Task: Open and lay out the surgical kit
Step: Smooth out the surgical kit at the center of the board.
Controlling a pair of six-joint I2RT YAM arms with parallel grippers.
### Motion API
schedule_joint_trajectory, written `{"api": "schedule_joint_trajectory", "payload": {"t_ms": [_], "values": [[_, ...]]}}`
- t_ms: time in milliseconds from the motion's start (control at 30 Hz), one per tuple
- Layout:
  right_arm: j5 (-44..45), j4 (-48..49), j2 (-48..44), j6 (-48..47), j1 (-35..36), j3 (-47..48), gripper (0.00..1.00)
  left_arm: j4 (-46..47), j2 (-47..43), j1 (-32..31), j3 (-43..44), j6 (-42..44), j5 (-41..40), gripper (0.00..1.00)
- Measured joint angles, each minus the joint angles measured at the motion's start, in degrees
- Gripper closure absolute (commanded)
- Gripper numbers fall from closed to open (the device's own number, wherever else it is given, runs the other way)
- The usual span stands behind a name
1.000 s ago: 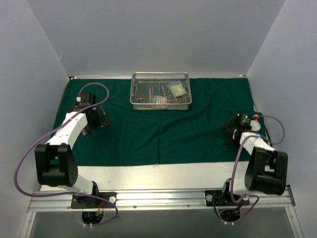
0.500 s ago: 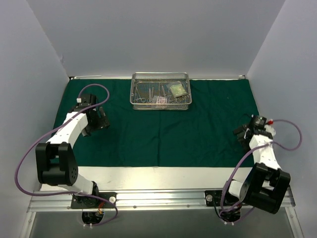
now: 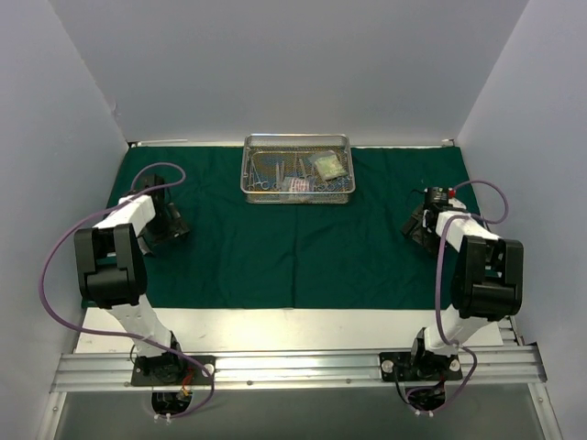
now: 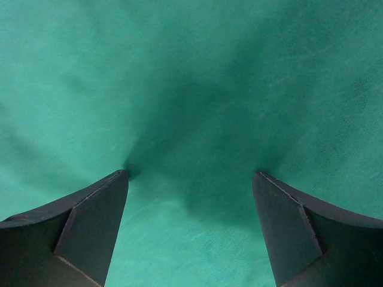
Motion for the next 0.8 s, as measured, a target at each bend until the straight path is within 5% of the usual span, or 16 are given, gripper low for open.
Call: {"api": "schedule_joint_trajectory", "payload": {"t_ms": [367, 800], "values": [[4.44, 1.27, 2.71, -1.03, -0.81, 0.55, 0.19, 2.69, -2.95, 7.65, -8.26, -1.64, 5.20, 0.06], [4.57, 1.90, 0.33, -1.01, -10.62, -2.08, 0.19, 0.61, -7.85, 13.68, -13.46, -4.07, 5.05, 0.05]]}}
